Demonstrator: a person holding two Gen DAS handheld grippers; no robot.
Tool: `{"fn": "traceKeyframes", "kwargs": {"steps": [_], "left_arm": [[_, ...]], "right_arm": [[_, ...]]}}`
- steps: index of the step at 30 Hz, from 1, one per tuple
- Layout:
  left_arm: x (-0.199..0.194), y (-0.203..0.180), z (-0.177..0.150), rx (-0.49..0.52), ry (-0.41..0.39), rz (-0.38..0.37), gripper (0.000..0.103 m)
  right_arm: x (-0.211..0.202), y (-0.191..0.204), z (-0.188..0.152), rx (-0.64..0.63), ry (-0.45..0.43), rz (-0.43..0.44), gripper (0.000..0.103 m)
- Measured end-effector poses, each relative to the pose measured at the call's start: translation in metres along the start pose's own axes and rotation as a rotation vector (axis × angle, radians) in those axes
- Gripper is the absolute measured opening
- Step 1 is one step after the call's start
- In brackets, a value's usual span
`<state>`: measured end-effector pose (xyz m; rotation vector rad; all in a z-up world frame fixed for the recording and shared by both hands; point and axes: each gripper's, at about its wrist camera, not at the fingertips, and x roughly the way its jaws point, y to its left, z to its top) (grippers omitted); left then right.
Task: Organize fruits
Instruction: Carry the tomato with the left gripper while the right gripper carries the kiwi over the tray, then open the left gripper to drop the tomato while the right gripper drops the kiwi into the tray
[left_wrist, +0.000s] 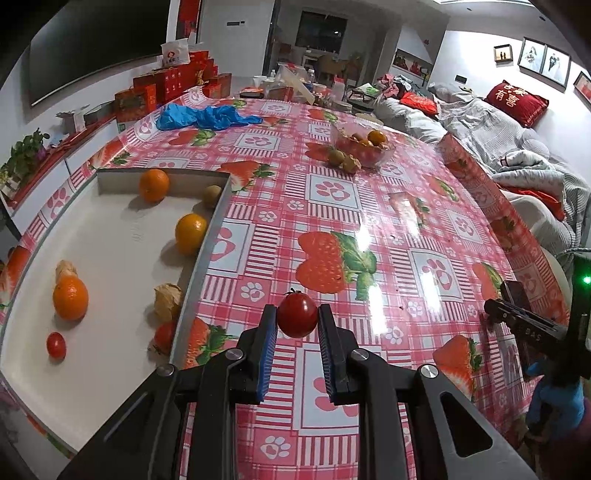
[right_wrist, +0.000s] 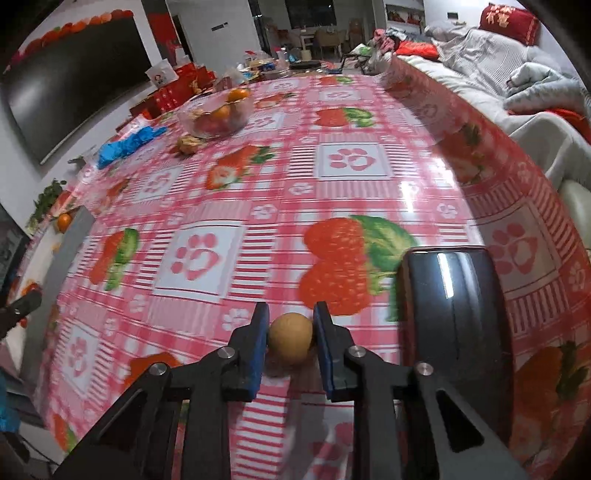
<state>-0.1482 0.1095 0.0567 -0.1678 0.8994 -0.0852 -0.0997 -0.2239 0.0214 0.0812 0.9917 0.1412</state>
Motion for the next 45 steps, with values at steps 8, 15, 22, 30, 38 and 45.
{"fn": "traceKeyframes", "kwargs": {"steps": [8,15,22,30,38,45], "left_arm": [[-0.019,0.021,0.014,-0.017,-0.034,0.048,0.024],[-0.033,0.056,0.018,-0.060,-0.049,0.120,0.024],[-0.033,0.103,0.014,-0.133,-0.022,0.204,0.023],[-0.037,0.146,0.008,-0.184,0.005,0.270,0.024],[-0.024,0.161,0.015,-0.188,0.057,0.287,0.024],[-0.012,0.156,0.009,-0.170,0.091,0.272,0.024]], "right_arm": [[-0.011,0.072,0.032,-0.051,-0.011,0.188,0.027],[-0.004,0.159,0.050,-0.166,0.020,0.321,0.027],[0.013,0.248,0.053,-0.291,0.075,0.415,0.027],[0.031,0.314,0.059,-0.383,0.156,0.471,0.027],[0.056,0.343,0.052,-0.440,0.246,0.437,0.027],[0.073,0.342,0.042,-0.433,0.319,0.414,0.031]]}}
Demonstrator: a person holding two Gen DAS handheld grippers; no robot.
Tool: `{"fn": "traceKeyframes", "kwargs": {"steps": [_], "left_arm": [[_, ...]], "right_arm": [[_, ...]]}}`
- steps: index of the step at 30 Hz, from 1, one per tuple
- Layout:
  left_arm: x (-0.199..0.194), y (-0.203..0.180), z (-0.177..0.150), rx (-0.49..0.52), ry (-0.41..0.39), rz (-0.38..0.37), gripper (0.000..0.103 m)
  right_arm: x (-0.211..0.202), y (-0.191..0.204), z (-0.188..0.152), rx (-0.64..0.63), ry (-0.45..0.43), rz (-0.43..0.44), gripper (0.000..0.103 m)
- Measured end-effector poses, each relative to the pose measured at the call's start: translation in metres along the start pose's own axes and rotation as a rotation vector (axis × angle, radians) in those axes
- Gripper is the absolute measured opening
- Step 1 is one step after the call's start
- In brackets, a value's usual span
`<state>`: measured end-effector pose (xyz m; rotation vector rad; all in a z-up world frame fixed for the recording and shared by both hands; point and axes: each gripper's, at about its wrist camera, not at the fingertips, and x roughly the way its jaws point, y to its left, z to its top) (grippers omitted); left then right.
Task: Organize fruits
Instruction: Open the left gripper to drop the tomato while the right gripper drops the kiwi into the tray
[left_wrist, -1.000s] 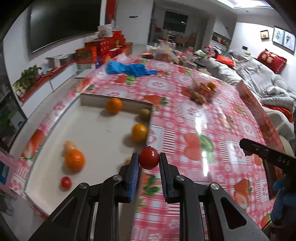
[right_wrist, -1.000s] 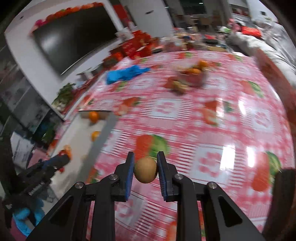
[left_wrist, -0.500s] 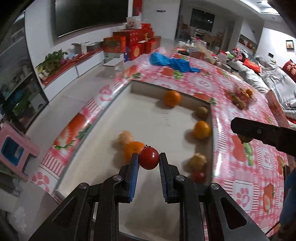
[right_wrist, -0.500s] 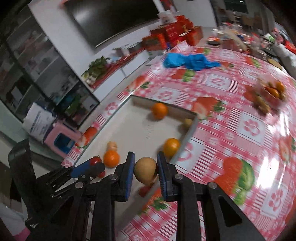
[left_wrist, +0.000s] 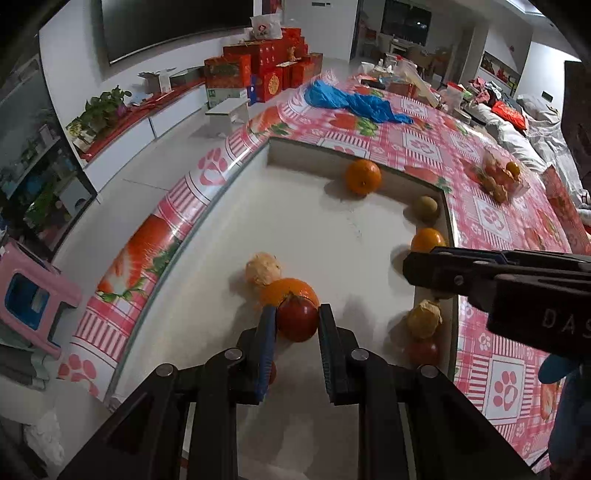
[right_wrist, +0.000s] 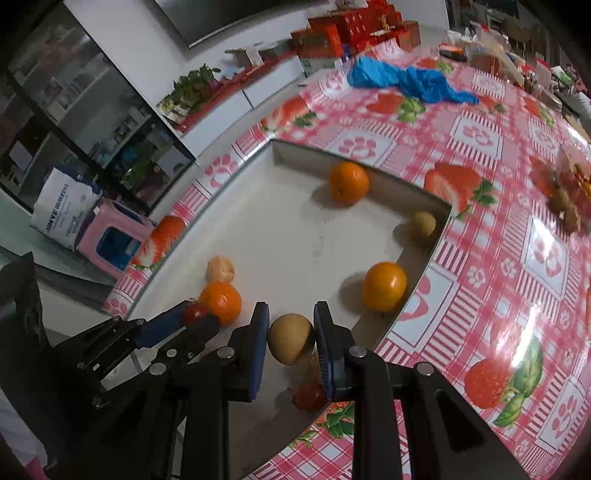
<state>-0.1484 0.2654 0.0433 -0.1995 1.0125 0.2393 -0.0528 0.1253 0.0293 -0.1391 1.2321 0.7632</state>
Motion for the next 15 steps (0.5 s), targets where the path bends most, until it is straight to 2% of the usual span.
{"fn": "traceKeyframes", "kwargs": {"steps": [1,2,3,4,5,6,7,9,15], "left_arm": [[0.001,0.000,-0.001,0.001,0.003,0.005,0.024],[0.001,-0.001,-0.002,0.004,0.000,0.013,0.024],[0.001,-0.002,-0.002,0.008,0.000,0.017,0.024],[0.001,-0.002,-0.002,0.010,0.001,0.017,0.030],[0.001,-0.002,-0.003,0.007,0.003,0.013,0.040],[0.000,-0.001,-0.003,-0.002,-0.003,0.011,0.072],[-0.003,0.000,-0.004,-0.013,-0.022,0.018,0.088],[-0.009,-0.001,-0.004,-0.013,-0.060,0.025,0.088],[-0.010,-0.008,-0.003,0.019,-0.042,0.015,0.088]], "right_arm": [[0.001,-0.001,0.000,0.005,0.005,-0.001,0.040],[0.001,-0.001,-0.001,0.008,0.008,-0.003,0.055],[0.000,-0.002,-0.001,0.007,0.008,-0.009,0.063],[-0.001,-0.001,-0.001,0.004,0.005,-0.015,0.071],[-0.002,0.000,-0.001,-0.003,0.001,-0.023,0.072],[-0.004,0.001,-0.001,-0.010,-0.001,-0.025,0.072],[-0.006,0.001,-0.001,-0.015,-0.004,-0.025,0.076],[-0.010,0.002,-0.002,-0.021,-0.011,-0.033,0.080],[-0.016,0.003,-0.003,-0.036,-0.005,-0.064,0.082]]}}
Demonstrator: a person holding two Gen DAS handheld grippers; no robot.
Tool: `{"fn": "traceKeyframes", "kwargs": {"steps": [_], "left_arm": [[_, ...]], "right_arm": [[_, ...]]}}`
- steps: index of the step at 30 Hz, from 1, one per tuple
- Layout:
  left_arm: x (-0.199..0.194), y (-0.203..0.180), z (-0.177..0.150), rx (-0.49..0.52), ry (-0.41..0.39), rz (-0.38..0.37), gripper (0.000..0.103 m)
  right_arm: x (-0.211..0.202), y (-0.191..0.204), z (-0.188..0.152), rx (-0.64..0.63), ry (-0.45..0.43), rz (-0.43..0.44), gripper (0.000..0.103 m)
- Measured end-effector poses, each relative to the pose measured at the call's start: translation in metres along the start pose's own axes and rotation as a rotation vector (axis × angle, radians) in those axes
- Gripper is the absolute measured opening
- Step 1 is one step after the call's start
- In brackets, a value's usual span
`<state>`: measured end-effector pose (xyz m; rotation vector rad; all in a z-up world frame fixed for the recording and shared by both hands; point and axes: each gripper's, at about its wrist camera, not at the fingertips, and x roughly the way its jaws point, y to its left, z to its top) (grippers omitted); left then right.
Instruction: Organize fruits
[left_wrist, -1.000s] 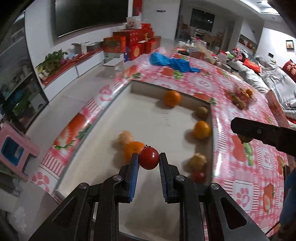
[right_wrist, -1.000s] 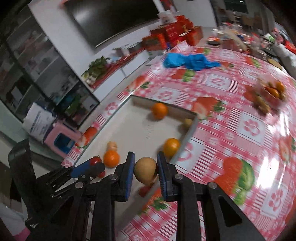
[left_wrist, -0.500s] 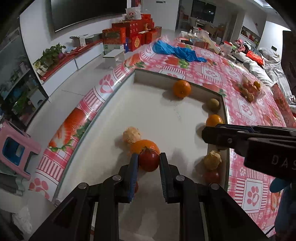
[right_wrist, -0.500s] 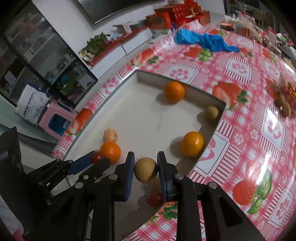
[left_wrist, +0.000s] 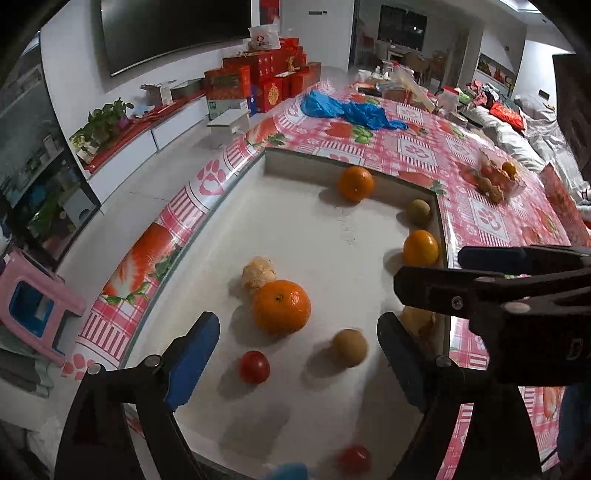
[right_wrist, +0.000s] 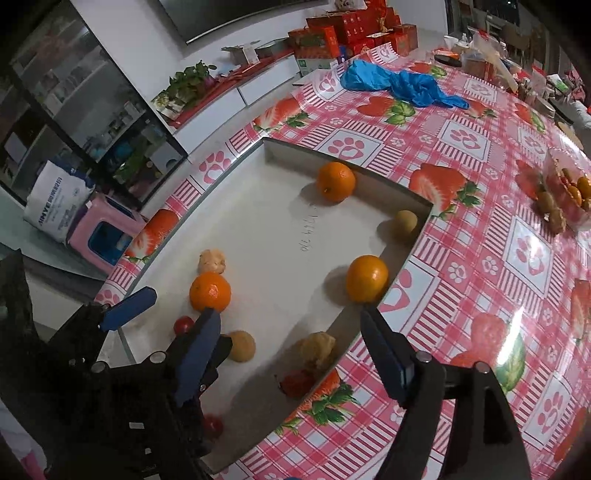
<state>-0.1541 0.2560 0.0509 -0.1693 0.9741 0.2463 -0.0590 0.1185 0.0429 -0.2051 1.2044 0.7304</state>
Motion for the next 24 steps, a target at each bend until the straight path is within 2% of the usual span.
{"fn": "traceKeyframes", "kwargs": {"steps": [3,4,7,14,20,24], "left_arm": [[0.000,0.000,-0.001,-0.008,0.009,0.002,0.089],[0.000,-0.001,-0.001,-0.009,0.013,0.004,0.103],[-0.001,-0.002,-0.002,-0.007,0.011,0.003,0.103],[-0.003,-0.004,-0.003,0.011,0.030,0.001,0.103],[-0.003,-0.007,-0.008,0.030,0.039,0.037,0.103],[-0.004,-0.009,-0.009,0.033,0.055,0.026,0.103]], "right_arm": [[-0.002,0.001,-0.002,-0.014,0.005,-0.030,0.086],[-0.002,0.001,-0.002,-0.019,0.005,-0.041,0.089],[-0.003,0.001,-0.003,-0.037,0.003,-0.076,0.103],[-0.004,0.005,-0.003,-0.072,0.014,-0.129,0.103],[-0.002,0.011,-0.008,-0.121,0.034,-0.162,0.103],[-0.001,0.013,-0.011,-0.142,0.046,-0.179,0.103]]}}
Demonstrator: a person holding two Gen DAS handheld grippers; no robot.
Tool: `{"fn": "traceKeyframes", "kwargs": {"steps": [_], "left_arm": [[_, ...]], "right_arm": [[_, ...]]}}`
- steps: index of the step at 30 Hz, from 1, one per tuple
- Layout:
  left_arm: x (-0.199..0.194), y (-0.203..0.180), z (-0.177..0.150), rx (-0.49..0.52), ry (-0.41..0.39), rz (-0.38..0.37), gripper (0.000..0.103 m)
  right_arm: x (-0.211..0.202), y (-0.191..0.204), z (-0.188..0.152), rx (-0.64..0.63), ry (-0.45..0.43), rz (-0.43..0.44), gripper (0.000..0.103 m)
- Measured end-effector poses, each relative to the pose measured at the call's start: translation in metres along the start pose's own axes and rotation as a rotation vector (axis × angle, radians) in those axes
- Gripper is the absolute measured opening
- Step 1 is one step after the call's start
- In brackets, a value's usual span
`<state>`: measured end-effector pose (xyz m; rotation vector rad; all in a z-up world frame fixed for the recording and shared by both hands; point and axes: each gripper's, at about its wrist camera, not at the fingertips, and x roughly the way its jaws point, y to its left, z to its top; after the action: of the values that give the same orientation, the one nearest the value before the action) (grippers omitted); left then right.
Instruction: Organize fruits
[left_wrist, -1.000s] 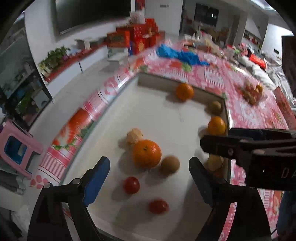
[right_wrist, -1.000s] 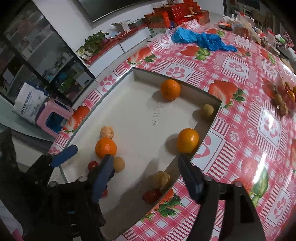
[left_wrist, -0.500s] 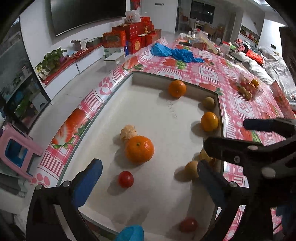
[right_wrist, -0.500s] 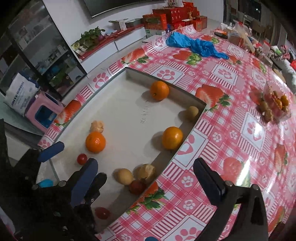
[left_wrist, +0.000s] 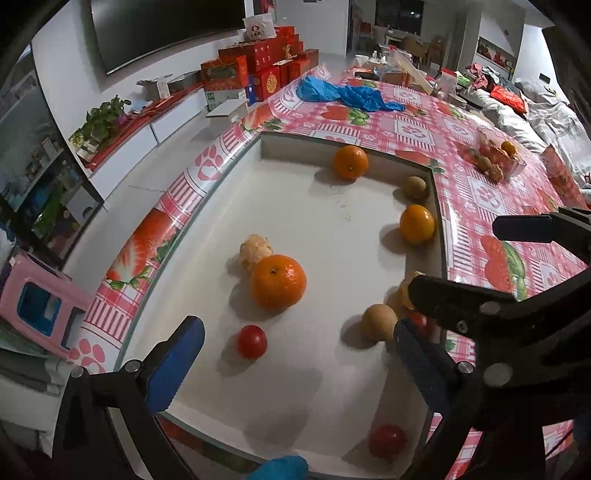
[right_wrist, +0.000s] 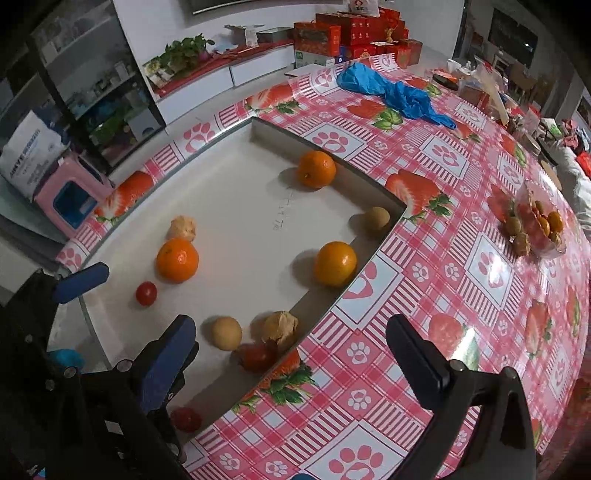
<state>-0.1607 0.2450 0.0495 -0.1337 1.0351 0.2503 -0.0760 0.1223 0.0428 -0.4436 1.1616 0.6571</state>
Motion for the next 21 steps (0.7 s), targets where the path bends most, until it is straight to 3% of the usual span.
{"fn": "traceKeyframes", "kwargs": {"steps": [21], "left_arm": [[-0.002,-0.014,-0.004,0.036,0.049,0.032,0.103]], "right_arm": [[-0.002,-0.003,-0.008,-0.014,0.011,-0.022,0.103]]}}
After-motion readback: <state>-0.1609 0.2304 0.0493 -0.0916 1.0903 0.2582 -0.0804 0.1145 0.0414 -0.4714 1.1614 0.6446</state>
